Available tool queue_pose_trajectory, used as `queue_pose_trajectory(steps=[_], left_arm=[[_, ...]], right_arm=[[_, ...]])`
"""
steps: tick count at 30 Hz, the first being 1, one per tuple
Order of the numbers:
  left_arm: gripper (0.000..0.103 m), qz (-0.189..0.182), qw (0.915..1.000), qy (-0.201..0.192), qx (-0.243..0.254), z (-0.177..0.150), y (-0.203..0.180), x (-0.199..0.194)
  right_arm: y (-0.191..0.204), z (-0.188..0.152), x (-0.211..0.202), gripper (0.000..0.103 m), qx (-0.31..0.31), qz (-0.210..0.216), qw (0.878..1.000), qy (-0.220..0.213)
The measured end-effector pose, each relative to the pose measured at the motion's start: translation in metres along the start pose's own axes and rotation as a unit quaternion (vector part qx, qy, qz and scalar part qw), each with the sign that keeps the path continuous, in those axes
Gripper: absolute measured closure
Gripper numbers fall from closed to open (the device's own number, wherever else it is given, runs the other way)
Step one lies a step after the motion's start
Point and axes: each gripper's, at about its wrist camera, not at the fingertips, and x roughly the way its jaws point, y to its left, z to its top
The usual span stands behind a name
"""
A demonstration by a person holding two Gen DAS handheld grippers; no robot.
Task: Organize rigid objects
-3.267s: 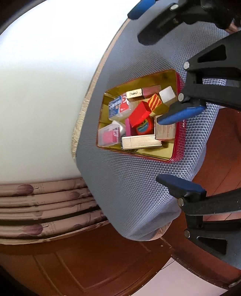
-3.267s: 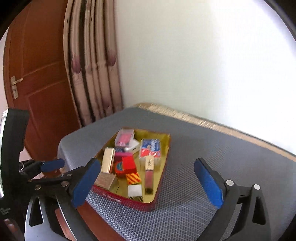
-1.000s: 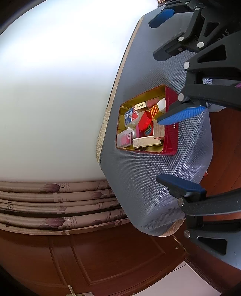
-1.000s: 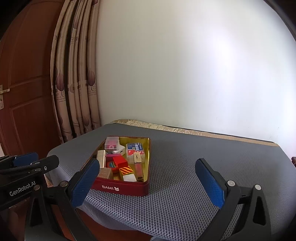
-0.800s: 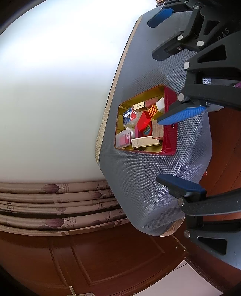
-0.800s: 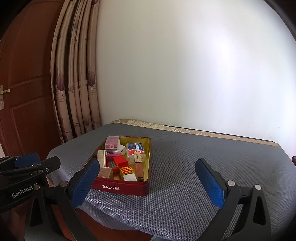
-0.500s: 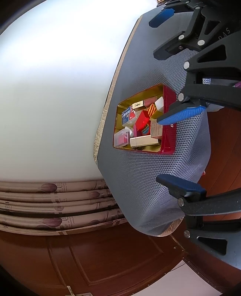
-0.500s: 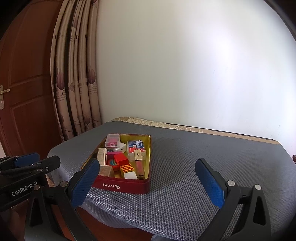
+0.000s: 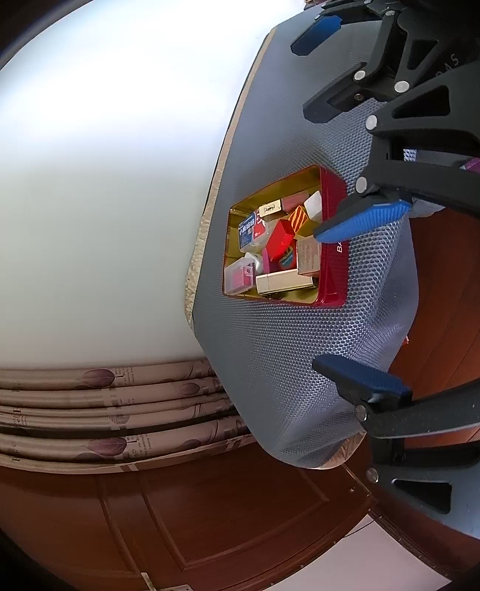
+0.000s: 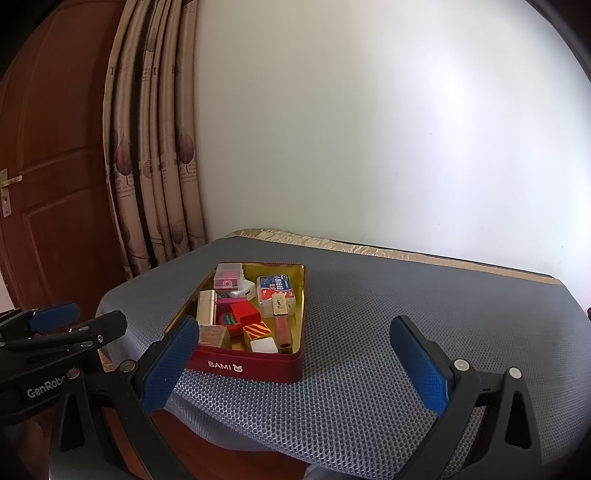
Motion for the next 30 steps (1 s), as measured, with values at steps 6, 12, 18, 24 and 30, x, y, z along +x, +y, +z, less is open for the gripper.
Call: queue_pose_trajectory(steps=[6,12,18,24,30], left_arm=[[0.038,-0.001,1.0000,0.002,0.005,-0.0007,-0.0025,0.0006],[0.038,0.001,1.0000,0.004,0.008,-0.0016,-0.0044,0.0010],[0.037,0.002,0.9999,0.007,0.010,-0.0019,-0.0046,0.0025],[0.035,0.005,0.9999,0.006,0.014,-0.0027,-0.0050,0.0039],[0.034,0.005,0.9998,0.008,0.018,-0.0044,-0.0062,0.0034]], right_arm=[[0.0012,-0.0003,-0.0008,0.000,0.000,-0.002,1.000,0.000],[-0.0008,-0.0009,0.0002,0.000,0.004,-0.002,1.000,0.003],[-0.0015,-0.0015,0.0006,0.000,0.004,-0.003,1.000,0.004],[-0.0033,-0.0024,0.0012,0.000,0.005,-0.004,1.000,0.005],[-0.0032,-0.0029,0.0028,0.000,0.010,-0.008,1.000,0.007]])
